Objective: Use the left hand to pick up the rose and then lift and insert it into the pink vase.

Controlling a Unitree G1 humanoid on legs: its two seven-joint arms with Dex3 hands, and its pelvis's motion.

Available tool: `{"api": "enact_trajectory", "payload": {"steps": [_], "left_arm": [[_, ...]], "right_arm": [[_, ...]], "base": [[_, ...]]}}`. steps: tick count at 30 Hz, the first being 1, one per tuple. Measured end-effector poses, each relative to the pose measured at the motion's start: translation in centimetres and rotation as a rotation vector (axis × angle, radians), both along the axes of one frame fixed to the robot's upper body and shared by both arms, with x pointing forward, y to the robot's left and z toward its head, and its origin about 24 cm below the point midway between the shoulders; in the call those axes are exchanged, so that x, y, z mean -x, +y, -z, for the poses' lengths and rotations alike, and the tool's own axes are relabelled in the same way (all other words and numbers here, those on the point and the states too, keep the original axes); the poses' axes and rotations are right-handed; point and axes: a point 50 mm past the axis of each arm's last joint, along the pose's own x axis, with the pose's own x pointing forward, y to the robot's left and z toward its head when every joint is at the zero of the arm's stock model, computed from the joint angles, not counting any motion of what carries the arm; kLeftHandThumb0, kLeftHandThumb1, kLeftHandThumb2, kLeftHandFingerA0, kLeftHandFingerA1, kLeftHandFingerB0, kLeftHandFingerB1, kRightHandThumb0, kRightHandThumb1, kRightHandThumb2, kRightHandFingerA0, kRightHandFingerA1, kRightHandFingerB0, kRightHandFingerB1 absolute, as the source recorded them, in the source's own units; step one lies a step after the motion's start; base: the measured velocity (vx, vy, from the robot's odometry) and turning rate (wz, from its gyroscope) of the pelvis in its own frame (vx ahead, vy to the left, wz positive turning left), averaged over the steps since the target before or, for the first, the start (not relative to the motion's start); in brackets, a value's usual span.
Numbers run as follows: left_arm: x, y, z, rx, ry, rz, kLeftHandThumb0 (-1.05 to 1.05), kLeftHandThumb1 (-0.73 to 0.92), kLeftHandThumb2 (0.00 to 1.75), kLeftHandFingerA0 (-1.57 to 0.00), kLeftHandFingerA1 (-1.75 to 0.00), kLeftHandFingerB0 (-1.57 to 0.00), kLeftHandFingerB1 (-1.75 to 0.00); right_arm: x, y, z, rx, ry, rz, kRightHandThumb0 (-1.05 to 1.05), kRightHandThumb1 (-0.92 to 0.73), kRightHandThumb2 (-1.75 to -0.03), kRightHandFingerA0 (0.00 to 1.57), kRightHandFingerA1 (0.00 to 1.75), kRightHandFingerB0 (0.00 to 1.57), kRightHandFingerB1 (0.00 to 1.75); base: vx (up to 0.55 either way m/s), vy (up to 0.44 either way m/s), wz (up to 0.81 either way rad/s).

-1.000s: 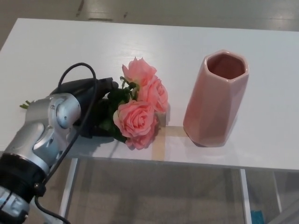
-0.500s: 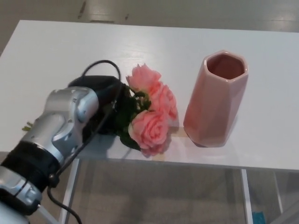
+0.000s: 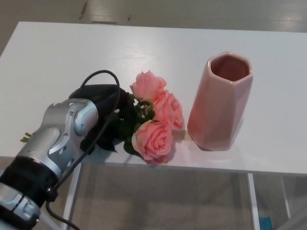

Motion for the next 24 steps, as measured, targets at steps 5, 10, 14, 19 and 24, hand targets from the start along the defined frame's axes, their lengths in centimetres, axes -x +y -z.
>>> {"api": "enact_trajectory", "payload": {"steps": [5,10,14,19,24], "left_arm": [[-0.4,0.6,-1.2,0.056,-0.042,-0.023,-0.22,0.79,0.64,-0.85,-1.14,-0.91,-0.65],[-1.0,1.3,-3.2,0.158,-0.111,-0.058,-0.18,0.81,0.64,-0.69,-1.44,-0.79,-1.02],[-1.5,1.6,-5.9,0.293,-0.195,-0.076,-0.17,0.82,0.64,-0.73,-1.42,-0.81,-0.98],[-1.8,1.6,-9.7,0.499,-0.287,-0.081,-0.14,0.82,0.64,-0.73,-1.45,-0.68,-1.23],[-2.0,1.7,-12.4,0.625,-0.335,-0.078,-0.16,0.81,0.68,-0.75,-1.56,-0.65,-1.32]], "right_arm": [[-0.1,0.0,-0.1,-0.001,-0.003,-0.001,-0.35,-0.66,-0.6,0.62,0.41,0.56,0.39],[-0.3,0.0,-0.1,-0.004,-0.006,-0.002,-0.35,-0.66,-0.6,0.61,0.41,0.56,0.39],[-0.3,0.0,-0.1,-0.007,-0.006,-0.004,-0.35,-0.66,-0.6,0.61,0.41,0.55,0.39],[-0.3,0.0,-0.2,-0.01,-0.006,-0.007,-0.35,-0.66,-0.6,0.61,0.41,0.55,0.39],[-0.4,0.0,-0.2,-0.008,-0.006,-0.01,-0.35,-0.66,-0.6,0.61,0.41,0.55,0.39]], "base": [[0.0,0.0,0.0],[0.0,0.0,0.0],[0.0,0.0,0.0],[0.0,0.0,0.0],[0.0,0.0,0.0]]}}
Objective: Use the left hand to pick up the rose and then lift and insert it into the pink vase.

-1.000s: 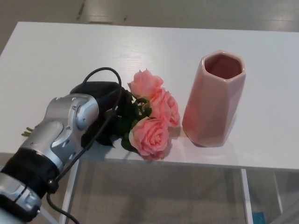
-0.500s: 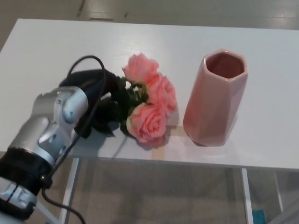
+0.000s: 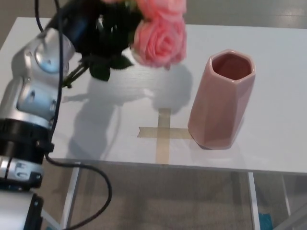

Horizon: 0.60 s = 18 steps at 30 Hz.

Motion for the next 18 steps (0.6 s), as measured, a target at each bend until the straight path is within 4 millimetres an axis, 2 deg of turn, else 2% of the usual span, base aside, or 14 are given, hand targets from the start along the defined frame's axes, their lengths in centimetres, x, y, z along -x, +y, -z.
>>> {"api": "enact_trajectory", "payload": {"steps": [4,5,6,10,11,17,18], "left_arm": [[-0.1,0.0,-2.7,0.095,-0.053,0.014,-0.17,0.81,0.68,-0.77,-1.57,-0.66,-1.33],[-0.1,0.0,-2.8,0.106,-0.054,0.017,-0.17,0.84,0.67,-0.91,-1.48,-0.7,-1.24],[-0.1,0.0,-3.2,0.137,-0.055,0.022,-0.19,0.82,0.69,-0.97,-1.4,-0.76,-1.13],[0.0,-0.6,-5.3,0.27,-0.076,0.056,-0.19,0.82,0.69,-0.97,-1.4,-0.76,-1.13],[0.1,-0.8,-6.0,0.305,-0.082,0.068,-0.19,0.79,0.73,-0.97,-1.4,-0.84,-0.98],[0.7,-2.2,-7.3,0.466,-0.066,0.135,-0.19,0.78,0.73,-0.95,-1.37,-0.85,-0.95],[0.8,-2.3,-7.5,0.486,-0.063,0.143,-0.19,0.79,0.72,-0.91,-1.4,-0.85,-0.94]], "right_arm": [[-0.1,0.0,0.0,0.004,0.0,-0.008,-0.35,-0.66,-0.6,0.61,0.41,0.55,0.39],[-0.1,0.0,0.0,0.005,0.0,-0.008,-0.35,-0.66,-0.6,0.61,0.41,0.55,0.39],[-0.1,0.0,0.0,0.005,0.001,-0.009,-0.35,-0.66,-0.6,0.61,0.41,0.55,0.39],[-0.1,-0.1,-0.1,0.007,0.0,-0.01,-0.35,-0.66,-0.6,0.61,0.41,0.55,0.39],[-0.1,-0.1,-0.1,0.007,0.0,-0.011,-0.35,-0.66,-0.6,0.61,0.41,0.56,0.39],[-0.1,-0.1,-0.1,0.007,-0.001,-0.01,-0.35,-0.66,-0.6,0.61,0.41,0.56,0.39],[-0.1,-0.1,-0.1,0.007,-0.002,-0.01,-0.35,-0.66,-0.6,0.61,0.41,0.56,0.39]], "base": [[0.0,0.0,0.0],[0.0,0.0,0.0],[0.0,0.0,0.0],[0.0,0.0,0.0],[0.0,0.0,0.0],[0.0,0.0,0.0],[0.0,0.0,0.0]]}}
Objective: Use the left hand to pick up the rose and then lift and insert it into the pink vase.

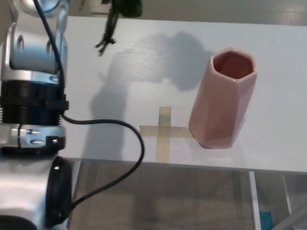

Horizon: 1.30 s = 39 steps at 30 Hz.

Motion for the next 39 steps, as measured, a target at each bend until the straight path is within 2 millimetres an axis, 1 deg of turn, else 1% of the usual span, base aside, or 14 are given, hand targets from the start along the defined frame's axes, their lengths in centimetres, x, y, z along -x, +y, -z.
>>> {"api": "enact_trajectory", "payload": {"steps": [6,7,8,9,11,12,13,14,16,30,36,37,38,39], "left_arm": [[1.3,-1.8,-2.0,0.11,-0.019,0.107,-0.16,0.8,0.72,-0.92,-1.37,-0.86,-0.91],[1.4,-2.0,-2.2,0.13,-0.017,0.124,-0.16,0.8,0.72,-0.97,-1.34,-0.86,-0.91],[1.6,-2.2,-2.4,0.149,-0.015,0.139,-0.16,0.8,0.72,-0.97,-1.34,-0.86,-0.91],[1.8,-2.4,-2.7,0.17,-0.015,0.157,-0.16,0.8,0.72,-1.03,-1.33,-0.86,-0.91],[2.1,-2.8,-3.3,0.204,-0.01,0.192,-0.16,0.8,0.72,-1.03,-1.33,-0.86,-0.91],[2.2,-3.0,-3.6,0.221,-0.004,0.212,-0.18,0.79,0.7,-1.07,-1.28,-0.89,-0.89],[2.4,-3.1,-3.8,0.233,-0.001,0.228,-0.18,0.79,0.7,-1.07,-1.28,-0.89,-0.89],[2.5,-3.2,-4.0,0.243,0.003,0.241,-0.16,0.8,0.74,-1.07,-1.36,-0.86,-0.96],[2.7,-3.7,-4.3,0.259,0.013,0.27,-0.16,0.8,0.74,-1.07,-1.36,-0.86,-0.96],[3.7,-6.0,-5.3,0.297,0.052,0.372,-0.17,0.82,0.73,-1.04,-1.39,-0.87,-0.94],[3.9,-7.1,-5.2,0.301,0.065,0.404,-0.17,0.82,0.72,-1.03,-1.4,-0.87,-0.94],[3.9,-7.1,-5.2,0.301,0.066,0.405,-0.17,0.82,0.72,-1.0,-1.44,-0.86,-0.96],[3.9,-7.2,-5.2,0.299,0.067,0.406,-0.17,0.82,0.72,-1.0,-1.44,-0.86,-0.96],[4.0,-7.4,-5.1,0.293,0.068,0.406,-0.17,0.83,0.72,-0.95,-1.43,-0.85,-0.96]], "right_arm": [[-0.1,0.0,0.0,-0.001,-0.002,0.001,-0.35,-0.66,-0.6,0.61,0.41,0.56,0.39],[-0.1,0.0,0.0,0.0,-0.002,0.001,-0.35,-0.66,-0.6,0.61,0.41,0.55,0.39],[-0.1,0.0,0.0,0.0,-0.002,0.001,-0.35,-0.66,-0.6,0.61,0.41,0.55,0.39],[-0.1,0.0,0.0,0.0,-0.002,0.0,-0.35,-0.66,-0.6,0.61,0.41,0.55,0.39],[-0.1,0.0,0.0,0.0,-0.002,0.0,-0.35,-0.66,-0.6,0.61,0.41,0.55,0.39],[-0.1,0.0,0.0,0.0,-0.002,0.0,-0.35,-0.66,-0.6,0.61,0.41,0.55,0.39],[-0.1,0.0,0.0,0.0,-0.002,0.0,-0.35,-0.66,-0.6,0.61,0.41,0.55,0.39],[-0.1,0.0,0.0,0.0,-0.002,0.0,-0.35,-0.66,-0.6,0.61,0.41,0.55,0.39],[-0.1,0.0,0.0,0.0,-0.002,0.001,-0.35,-0.66,-0.6,0.61,0.41,0.55,0.39],[-0.1,0.0,-0.1,-0.001,0.0,-0.004,-0.35,-0.66,-0.6,0.61,0.41,0.55,0.39],[-0.1,-0.1,0.0,-0.001,0.001,-0.003,-0.35,-0.66,-0.6,0.61,0.41,0.55,0.39],[-0.1,-0.1,0.0,-0.001,0.001,-0.003,-0.35,-0.66,-0.6,0.61,0.41,0.55,0.39],[0.0,-0.1,0.0,-0.001,0.001,-0.003,-0.35,-0.66,-0.6,0.61,0.41,0.55,0.39],[0.0,-0.1,0.0,-0.001,0.002,-0.002,-0.35,-0.66,-0.6,0.61,0.41,0.55,0.39]], "base": [[0.0,0.0,0.0],[0.0,0.0,0.0],[0.0,0.0,0.0],[0.0,0.0,0.0],[0.0,0.0,0.0],[0.0,0.0,0.0],[0.0,0.0,0.0],[0.0,0.0,0.0],[0.0,0.0,0.0],[0.0,0.0,0.0],[0.0,0.0,0.0],[0.0,0.0,0.0],[0.0,0.0,0.0],[0.0,0.0,0.0]]}}
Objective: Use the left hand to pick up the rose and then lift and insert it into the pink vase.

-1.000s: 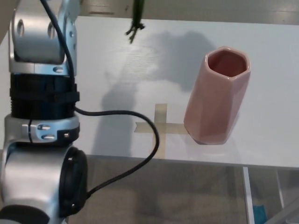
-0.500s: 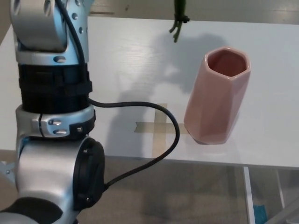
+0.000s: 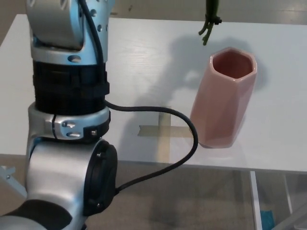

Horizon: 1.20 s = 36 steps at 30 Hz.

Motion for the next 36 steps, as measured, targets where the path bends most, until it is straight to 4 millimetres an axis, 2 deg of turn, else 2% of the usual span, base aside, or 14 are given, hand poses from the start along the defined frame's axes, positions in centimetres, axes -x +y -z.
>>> {"api": "enact_trajectory", "payload": {"steps": [20,36], "left_arm": [[0.4,-3.3,0.5,-0.085,0.008,0.055,-0.17,0.84,0.68,-0.9,-1.48,-0.84,-0.92],[0.3,-4.5,1.1,-0.128,0.011,0.062,-0.17,0.84,0.69,-0.92,-1.44,-0.86,-0.87]], "right_arm": [[-0.2,0.1,-0.1,-0.008,0.001,-0.009,-0.36,-0.66,-0.6,0.61,0.41,0.54,0.39],[-0.2,0.1,-0.1,-0.007,0.0,-0.012,-0.36,-0.66,-0.6,0.59,0.41,0.53,0.38]], "base": [[0.0,0.0,0.0],[0.0,0.0,0.0]]}}
